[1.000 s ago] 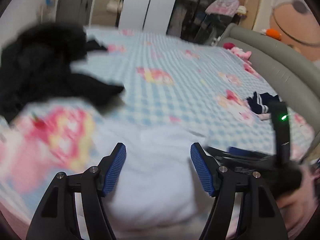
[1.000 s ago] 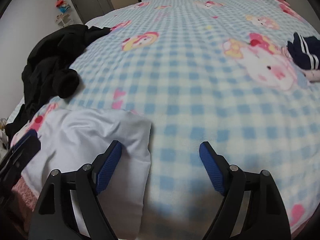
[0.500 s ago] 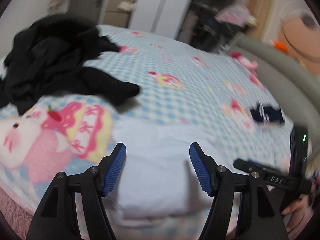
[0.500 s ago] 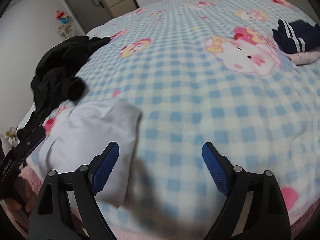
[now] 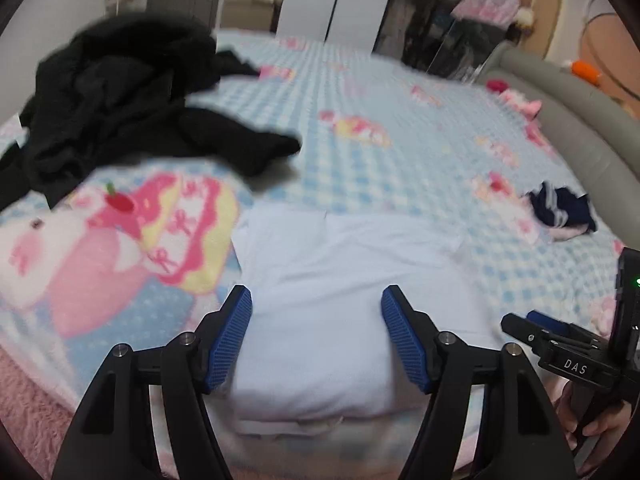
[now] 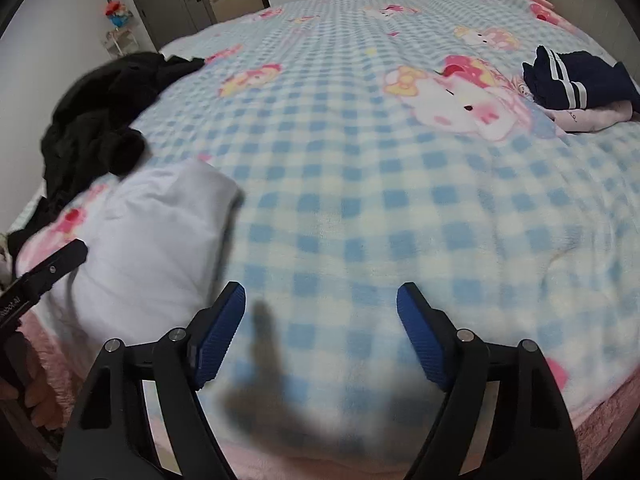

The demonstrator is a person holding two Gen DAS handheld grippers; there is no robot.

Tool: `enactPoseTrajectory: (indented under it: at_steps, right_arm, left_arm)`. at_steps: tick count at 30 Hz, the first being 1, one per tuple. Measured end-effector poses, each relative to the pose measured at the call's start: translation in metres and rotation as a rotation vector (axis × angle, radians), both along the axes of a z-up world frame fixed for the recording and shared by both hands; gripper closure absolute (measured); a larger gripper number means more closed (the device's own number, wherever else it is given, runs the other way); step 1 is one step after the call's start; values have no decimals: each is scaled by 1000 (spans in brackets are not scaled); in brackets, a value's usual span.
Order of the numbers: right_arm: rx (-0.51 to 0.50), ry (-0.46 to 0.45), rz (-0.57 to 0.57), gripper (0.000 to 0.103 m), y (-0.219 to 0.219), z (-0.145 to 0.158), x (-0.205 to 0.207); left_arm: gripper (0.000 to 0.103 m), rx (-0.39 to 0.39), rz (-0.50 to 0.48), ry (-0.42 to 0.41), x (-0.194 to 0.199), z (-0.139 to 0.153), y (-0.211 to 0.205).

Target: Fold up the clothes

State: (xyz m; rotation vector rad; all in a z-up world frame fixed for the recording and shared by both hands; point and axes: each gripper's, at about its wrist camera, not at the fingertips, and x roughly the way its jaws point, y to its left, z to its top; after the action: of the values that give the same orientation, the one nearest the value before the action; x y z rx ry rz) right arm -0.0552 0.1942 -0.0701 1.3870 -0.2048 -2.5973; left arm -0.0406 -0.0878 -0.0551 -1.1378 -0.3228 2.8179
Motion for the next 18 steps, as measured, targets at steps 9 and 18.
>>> enactPoseTrajectory:
  at_steps: [9,18]
  right_arm:
    - [28,40,163,14,-34,2,25]
    - [11,-15,202,11,-17,-7,24]
  left_arm:
    - [36,-56,-33,-117,-11,-19,12]
    - [36,93,9,-69,-7,-13,-14]
